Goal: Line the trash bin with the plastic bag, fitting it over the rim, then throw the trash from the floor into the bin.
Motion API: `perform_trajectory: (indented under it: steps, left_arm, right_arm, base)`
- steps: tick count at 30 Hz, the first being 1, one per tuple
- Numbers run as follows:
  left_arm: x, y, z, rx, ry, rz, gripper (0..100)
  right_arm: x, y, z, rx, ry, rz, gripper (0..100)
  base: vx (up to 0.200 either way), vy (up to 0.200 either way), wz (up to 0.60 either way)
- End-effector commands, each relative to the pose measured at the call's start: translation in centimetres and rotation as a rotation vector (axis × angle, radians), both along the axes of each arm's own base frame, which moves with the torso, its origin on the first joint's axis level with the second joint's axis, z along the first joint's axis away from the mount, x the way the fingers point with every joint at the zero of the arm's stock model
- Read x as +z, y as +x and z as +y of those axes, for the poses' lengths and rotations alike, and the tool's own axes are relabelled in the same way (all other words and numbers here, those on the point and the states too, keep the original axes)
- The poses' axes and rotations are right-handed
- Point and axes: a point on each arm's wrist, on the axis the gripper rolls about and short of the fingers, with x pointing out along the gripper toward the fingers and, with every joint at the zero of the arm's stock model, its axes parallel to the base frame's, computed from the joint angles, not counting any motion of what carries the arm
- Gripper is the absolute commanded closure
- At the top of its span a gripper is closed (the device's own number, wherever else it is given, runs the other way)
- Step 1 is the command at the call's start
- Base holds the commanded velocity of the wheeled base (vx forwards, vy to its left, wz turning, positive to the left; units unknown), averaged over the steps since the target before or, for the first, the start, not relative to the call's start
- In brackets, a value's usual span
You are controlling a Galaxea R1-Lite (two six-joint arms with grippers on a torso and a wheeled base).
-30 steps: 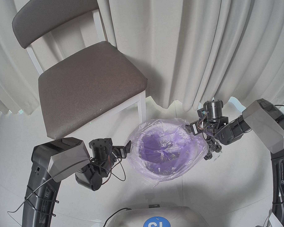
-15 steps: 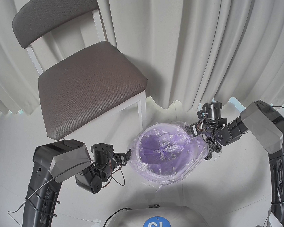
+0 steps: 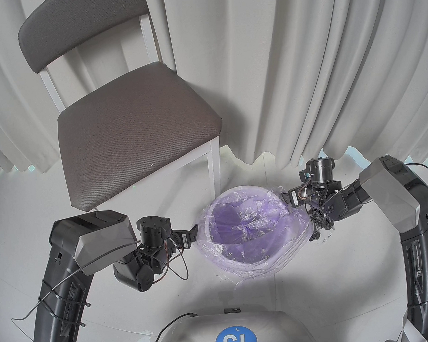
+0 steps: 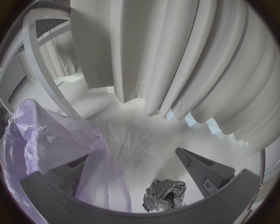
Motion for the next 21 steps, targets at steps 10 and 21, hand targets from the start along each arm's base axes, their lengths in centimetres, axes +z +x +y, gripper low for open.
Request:
perform_trajectory:
  steps: [10, 21]
  left_arm:
    - [3.1, -1.5, 0.4, -0.045, -0.016, -0.015, 0]
    - [2.3, -3.0, 1.1, -0.097, 0.097, 0.019, 0]
  right_arm:
    - [6.1, -3.7, 1.3, 0.028, -0.025, 0.041, 0]
    - [7.5, -7.3, 0.6, 0.034, -0.095, 0.143, 0]
  base:
    - [0.0, 0.0, 0.0]
    - [0.0, 0.0, 0.0]
